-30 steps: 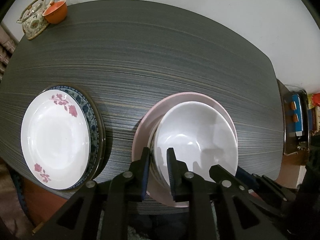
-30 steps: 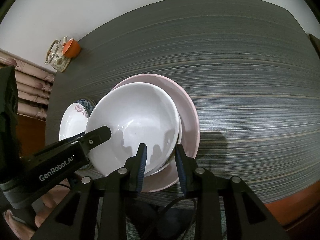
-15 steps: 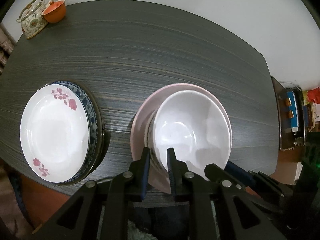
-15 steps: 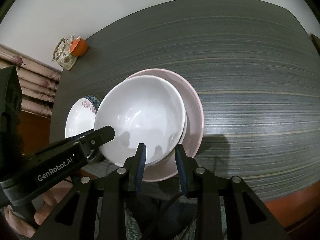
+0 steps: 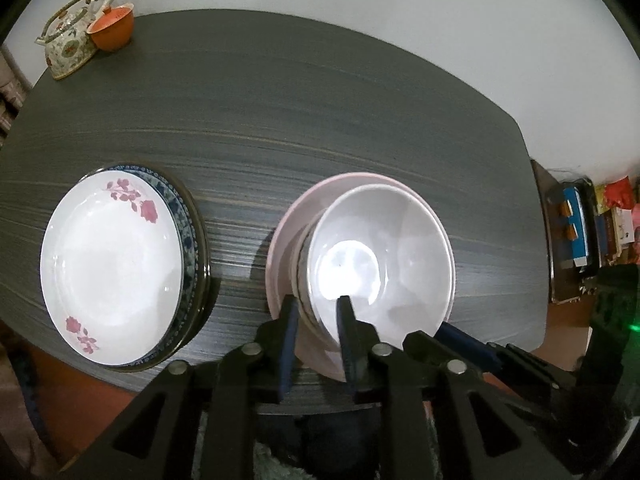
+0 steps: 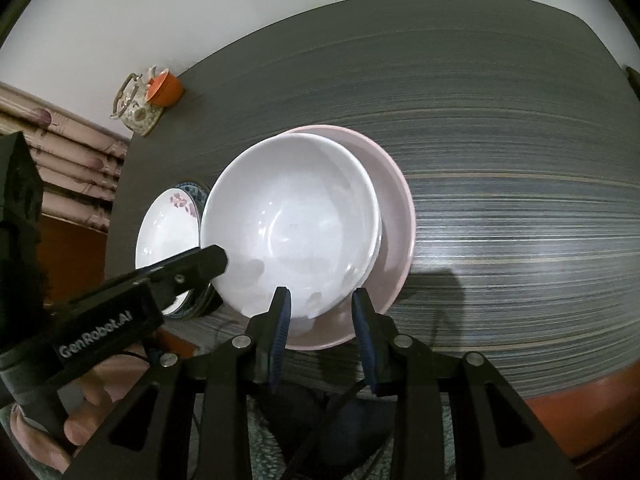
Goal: Organize plates and bowls
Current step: 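Open the right tool to release the blue-banded bowl, then grip the rim of the nested bowl stack with the right tool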
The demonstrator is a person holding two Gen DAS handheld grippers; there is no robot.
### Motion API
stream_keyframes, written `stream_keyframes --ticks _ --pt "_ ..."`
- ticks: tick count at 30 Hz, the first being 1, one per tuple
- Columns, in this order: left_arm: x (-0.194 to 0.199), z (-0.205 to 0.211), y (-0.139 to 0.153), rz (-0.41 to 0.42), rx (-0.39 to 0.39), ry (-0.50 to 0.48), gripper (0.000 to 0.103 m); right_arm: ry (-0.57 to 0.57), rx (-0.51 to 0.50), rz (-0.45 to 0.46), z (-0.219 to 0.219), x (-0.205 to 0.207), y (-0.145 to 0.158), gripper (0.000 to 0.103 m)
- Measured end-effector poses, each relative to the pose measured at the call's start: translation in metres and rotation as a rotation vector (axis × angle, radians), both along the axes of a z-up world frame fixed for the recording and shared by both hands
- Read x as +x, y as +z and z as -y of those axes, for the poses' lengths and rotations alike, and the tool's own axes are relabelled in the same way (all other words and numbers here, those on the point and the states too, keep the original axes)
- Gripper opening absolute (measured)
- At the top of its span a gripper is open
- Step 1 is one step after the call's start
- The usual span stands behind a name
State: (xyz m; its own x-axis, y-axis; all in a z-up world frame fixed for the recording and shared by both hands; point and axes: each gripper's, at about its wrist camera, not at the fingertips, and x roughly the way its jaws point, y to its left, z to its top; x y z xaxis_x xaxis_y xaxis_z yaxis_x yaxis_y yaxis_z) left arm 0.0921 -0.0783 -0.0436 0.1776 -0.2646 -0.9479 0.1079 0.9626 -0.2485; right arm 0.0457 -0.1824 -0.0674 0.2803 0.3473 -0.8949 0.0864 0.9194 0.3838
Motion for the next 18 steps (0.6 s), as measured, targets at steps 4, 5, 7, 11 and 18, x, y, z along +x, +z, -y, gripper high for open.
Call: stream_keyframes --ticks 4,5,7,11,18 --pt "-0.001 -0.013 0.004 0.015 -0.011 0.011 0.035 -0.004 0.010 0.018 0.002 -0.003 0.004 0.031" --pt "-0.002 -0.015 0.005 0.020 -0.016 0.013 0.038 -0.007 0.008 0.023 0.003 -0.004 0.004 0.034" --pt "-0.003 -0.023 0.006 0.031 -0.028 0.024 0.045 -0.017 0.008 0.033 0.006 -0.006 0.006 0.037" --pt "0.000 -0.038 0.012 0.042 -0.078 0.071 0.049 -0.041 0.035 0.046 0.017 -0.011 0.009 0.041" --pt "0.003 -0.056 0.004 0.022 -0.103 0.138 0.051 -0.112 0.059 0.064 0.041 -0.016 0.014 0.045"
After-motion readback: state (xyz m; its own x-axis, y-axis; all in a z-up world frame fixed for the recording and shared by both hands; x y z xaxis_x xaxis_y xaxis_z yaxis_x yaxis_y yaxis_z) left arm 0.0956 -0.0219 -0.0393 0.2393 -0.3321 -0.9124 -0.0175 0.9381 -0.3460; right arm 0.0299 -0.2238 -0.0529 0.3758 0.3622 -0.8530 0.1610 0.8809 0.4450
